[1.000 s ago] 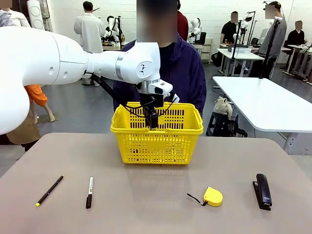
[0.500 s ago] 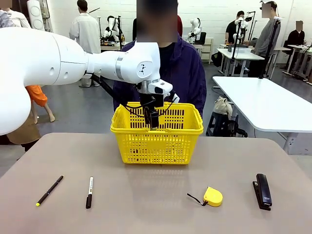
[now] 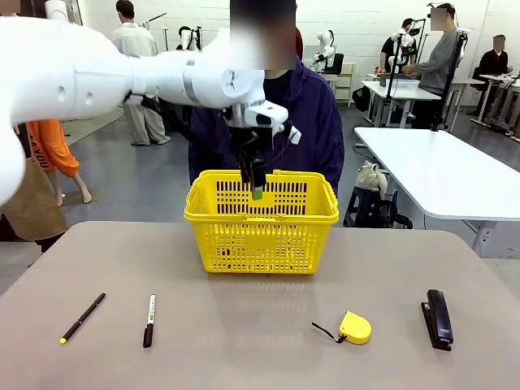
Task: Place the items the person wants into the basket.
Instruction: Pick up the item the person points to and place it in the Market Basket.
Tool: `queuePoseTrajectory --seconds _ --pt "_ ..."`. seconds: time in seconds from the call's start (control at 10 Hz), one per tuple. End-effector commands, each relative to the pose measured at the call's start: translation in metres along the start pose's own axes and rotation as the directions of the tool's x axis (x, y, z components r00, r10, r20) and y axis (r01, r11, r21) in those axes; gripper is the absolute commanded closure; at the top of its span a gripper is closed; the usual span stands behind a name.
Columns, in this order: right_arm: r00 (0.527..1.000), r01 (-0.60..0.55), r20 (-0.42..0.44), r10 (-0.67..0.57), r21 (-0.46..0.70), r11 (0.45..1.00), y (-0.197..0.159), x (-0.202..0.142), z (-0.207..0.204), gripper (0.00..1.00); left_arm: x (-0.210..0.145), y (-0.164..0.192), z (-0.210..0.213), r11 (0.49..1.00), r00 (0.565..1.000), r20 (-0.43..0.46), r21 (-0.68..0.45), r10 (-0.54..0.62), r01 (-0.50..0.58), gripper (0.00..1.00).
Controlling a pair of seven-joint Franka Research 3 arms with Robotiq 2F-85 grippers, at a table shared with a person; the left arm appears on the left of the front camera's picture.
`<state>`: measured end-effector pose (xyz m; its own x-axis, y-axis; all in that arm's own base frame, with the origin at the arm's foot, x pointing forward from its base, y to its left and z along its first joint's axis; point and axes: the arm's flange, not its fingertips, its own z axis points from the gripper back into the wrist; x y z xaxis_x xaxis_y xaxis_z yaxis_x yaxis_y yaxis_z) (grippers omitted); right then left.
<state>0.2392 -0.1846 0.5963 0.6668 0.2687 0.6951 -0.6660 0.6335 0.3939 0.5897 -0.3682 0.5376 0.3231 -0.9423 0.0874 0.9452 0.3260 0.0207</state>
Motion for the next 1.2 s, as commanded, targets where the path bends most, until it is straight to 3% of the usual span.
queuePoseTrajectory --seconds 0.0,0.2,0.5,0.8,1.1 --pt "1.000 -0.016 0.024 0.015 0.021 1.000 0.000 0.001 0.000 0.00 -0.028 -0.040 0.036 0.999 0.999 -0.037 0.006 0.038 -0.038 0.00" --pt "1.000 -0.016 0.024 0.015 0.021 1.000 0.000 0.001 0.000 0.00 -0.071 -0.076 0.070 0.998 0.998 -0.025 0.016 0.063 -0.063 0.00" --pt "1.000 -0.016 0.024 0.015 0.021 1.000 0.000 0.001 0.000 0.00 -0.142 -0.108 0.091 0.995 0.994 0.063 0.052 0.084 -0.088 0.00" --pt "1.000 -0.016 0.024 0.015 0.021 1.000 0.000 0.001 0.000 0.00 -0.181 -0.122 0.098 0.980 0.985 0.057 0.108 0.162 -0.167 0.00" --pt "1.000 -0.016 0.024 0.015 0.021 1.000 0.000 0.001 0.000 0.00 -0.192 -0.112 0.098 0.974 0.976 0.082 0.096 0.199 -0.207 0.00"
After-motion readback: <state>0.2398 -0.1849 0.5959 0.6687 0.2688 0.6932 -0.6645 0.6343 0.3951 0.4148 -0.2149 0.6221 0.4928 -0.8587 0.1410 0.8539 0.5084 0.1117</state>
